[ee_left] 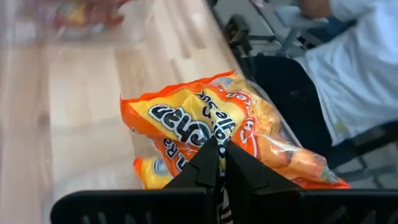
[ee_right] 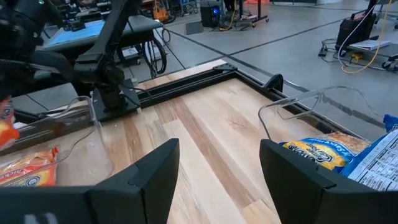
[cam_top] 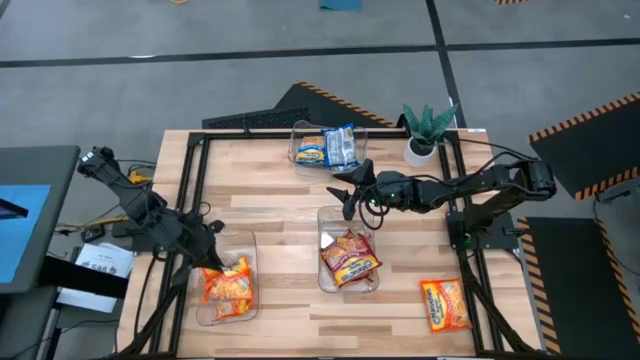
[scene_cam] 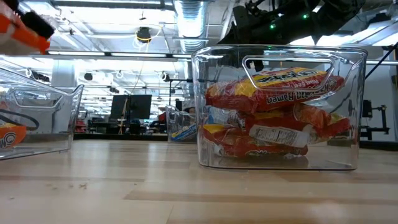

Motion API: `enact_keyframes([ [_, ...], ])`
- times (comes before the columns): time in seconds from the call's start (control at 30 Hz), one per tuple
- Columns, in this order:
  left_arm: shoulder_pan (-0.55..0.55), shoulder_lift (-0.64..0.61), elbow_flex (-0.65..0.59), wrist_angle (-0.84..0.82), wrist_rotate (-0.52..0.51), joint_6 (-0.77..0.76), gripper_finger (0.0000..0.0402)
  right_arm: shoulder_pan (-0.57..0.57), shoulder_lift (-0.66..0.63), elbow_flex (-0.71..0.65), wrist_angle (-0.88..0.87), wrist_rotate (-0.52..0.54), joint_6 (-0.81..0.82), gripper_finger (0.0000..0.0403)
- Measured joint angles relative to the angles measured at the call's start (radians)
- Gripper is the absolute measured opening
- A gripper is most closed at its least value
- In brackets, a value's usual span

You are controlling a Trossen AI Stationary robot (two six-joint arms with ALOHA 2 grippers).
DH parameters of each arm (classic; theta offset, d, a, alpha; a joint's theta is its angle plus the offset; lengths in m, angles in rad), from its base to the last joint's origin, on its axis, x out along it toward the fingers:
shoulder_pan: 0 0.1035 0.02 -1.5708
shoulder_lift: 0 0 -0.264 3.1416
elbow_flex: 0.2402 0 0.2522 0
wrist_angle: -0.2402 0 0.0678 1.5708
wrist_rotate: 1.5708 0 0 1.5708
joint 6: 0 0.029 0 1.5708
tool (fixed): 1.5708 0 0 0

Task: Sort Maruchan noodles
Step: Put the top orange noodle pack into the left transparent bin

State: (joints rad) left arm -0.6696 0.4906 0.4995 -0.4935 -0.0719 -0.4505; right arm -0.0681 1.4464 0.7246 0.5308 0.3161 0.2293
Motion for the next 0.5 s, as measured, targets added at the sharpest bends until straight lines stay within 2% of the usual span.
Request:
enact_keyframes([
  [0.17, 0.0, -0.023, 0.0, -0.085, -0.013, -0.205, 0.0, 0.0, 0.0, 0.0, 0.0, 0.0, 0.001, 0.0248],
  [0.33, 0.0, -0.021, 0.0, -0.136, -0.029, -0.317, 0.0002, 0.0, 0.0, 0.0, 0.0, 0.0, 0.001, 0.0248],
  [0.5, 0.0, -0.02, 0.0, -0.165, -0.048, -0.387, 0.0042, -0.002, 0.0, 0.0, 0.0, 0.0, 0.0, 0.0248],
])
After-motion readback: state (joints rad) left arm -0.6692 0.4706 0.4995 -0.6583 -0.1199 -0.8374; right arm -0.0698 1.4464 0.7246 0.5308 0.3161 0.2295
